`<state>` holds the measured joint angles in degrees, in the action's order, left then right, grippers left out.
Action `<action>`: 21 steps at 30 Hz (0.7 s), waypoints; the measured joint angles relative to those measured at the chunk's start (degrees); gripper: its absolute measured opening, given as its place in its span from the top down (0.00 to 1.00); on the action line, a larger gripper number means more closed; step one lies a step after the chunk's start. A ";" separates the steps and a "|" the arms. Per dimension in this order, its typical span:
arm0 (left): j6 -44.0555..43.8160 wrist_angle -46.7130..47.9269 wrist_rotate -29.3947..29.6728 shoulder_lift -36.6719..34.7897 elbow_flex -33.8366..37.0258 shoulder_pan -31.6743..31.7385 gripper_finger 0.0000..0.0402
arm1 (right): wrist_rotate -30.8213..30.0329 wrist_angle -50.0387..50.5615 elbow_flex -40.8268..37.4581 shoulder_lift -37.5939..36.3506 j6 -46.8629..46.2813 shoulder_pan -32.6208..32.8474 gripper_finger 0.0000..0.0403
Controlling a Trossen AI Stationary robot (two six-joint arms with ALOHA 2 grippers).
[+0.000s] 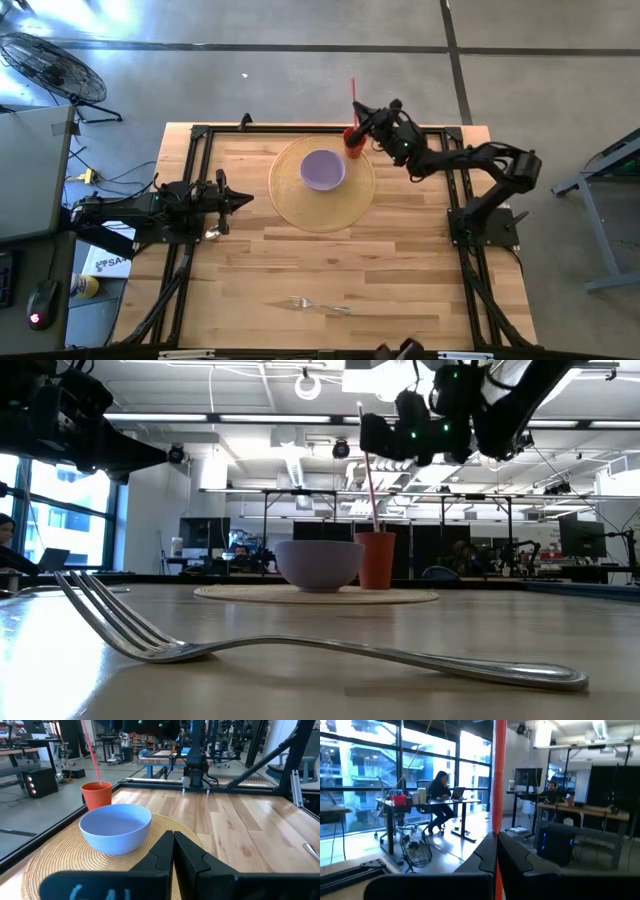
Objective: Pick & Place Utensil
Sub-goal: Put the pink straw into the orange cup
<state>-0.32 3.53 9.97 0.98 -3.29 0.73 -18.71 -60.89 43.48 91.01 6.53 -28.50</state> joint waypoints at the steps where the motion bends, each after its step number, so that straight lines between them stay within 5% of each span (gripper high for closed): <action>1: 0.01 0.00 0.01 0.00 0.00 0.00 0.98 | 0.47 -0.31 -0.36 0.54 -0.87 -0.77 1.00; 13: -1.66 0.52 -0.03 -0.01 -0.09 0.00 0.98 | -0.03 3.37 -1.39 6.44 -5.12 -2.13 0.95; 21: -1.68 0.63 -0.03 -0.01 -0.09 -0.01 0.98 | -0.21 8.43 -1.37 6.27 -4.77 -2.29 0.81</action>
<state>-2.00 4.16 9.93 0.97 -3.38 0.73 -18.92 -52.46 42.11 97.27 1.76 -30.79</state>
